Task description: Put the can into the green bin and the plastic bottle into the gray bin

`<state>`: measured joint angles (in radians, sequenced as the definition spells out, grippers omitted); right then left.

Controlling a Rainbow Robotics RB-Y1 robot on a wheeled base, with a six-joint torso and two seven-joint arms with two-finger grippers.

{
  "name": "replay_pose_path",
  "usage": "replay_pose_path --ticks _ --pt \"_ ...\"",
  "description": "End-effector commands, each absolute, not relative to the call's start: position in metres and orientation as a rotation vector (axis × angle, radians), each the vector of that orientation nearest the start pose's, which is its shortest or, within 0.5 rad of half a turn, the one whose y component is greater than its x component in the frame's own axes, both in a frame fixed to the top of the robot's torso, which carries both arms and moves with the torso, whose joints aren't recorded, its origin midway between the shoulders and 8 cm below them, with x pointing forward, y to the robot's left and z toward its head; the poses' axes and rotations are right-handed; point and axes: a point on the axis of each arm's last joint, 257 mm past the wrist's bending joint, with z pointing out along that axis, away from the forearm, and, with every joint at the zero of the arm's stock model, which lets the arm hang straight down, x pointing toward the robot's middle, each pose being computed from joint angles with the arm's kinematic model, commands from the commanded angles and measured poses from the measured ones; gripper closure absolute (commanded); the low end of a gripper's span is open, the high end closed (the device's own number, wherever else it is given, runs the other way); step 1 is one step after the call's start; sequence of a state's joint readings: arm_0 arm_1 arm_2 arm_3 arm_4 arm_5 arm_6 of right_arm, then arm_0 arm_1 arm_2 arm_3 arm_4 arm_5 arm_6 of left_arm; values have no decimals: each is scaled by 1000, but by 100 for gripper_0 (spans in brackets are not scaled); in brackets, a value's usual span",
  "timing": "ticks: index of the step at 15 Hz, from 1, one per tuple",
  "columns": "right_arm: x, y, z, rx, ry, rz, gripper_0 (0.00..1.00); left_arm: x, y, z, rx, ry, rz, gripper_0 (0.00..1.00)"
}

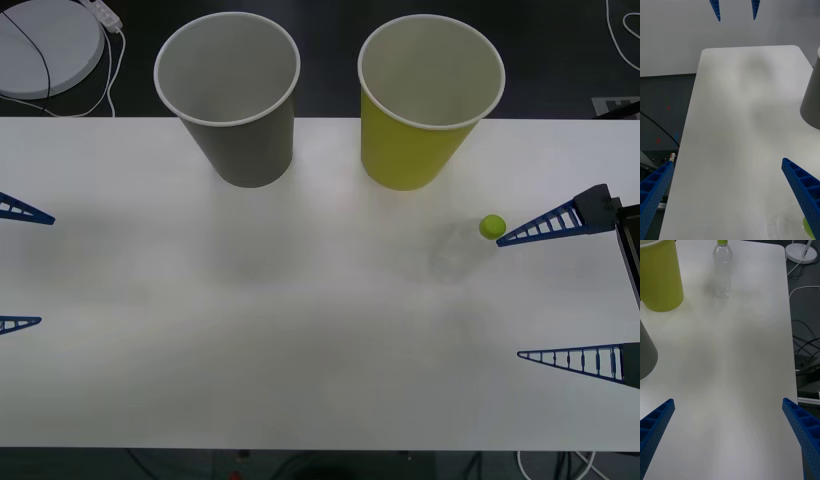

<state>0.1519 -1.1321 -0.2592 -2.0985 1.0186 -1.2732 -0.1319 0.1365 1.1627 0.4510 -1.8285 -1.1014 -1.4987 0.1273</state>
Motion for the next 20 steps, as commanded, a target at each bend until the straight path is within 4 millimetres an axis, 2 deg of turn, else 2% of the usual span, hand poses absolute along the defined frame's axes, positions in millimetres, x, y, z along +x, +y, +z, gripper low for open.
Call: replay_pose_path --ticks 1,4,6,12,20 --pt "292 -201 -95 -1657 1350 562 0 324 315 -91 1627 1573 -401 0" --pt "291 -200 -96 -1624 1362 591 0 324 315 -91 1627 1573 -401 0" --pt "288 -197 -88 -1570 1358 640 0 324 315 -91 1627 1573 -401 0" --pt "293 -198 -92 -1538 1375 589 0 324 315 -91 1627 1573 -401 0" --pt "313 -230 -119 -1388 1482 494 0 324 315 -91 1627 1573 -401 0"
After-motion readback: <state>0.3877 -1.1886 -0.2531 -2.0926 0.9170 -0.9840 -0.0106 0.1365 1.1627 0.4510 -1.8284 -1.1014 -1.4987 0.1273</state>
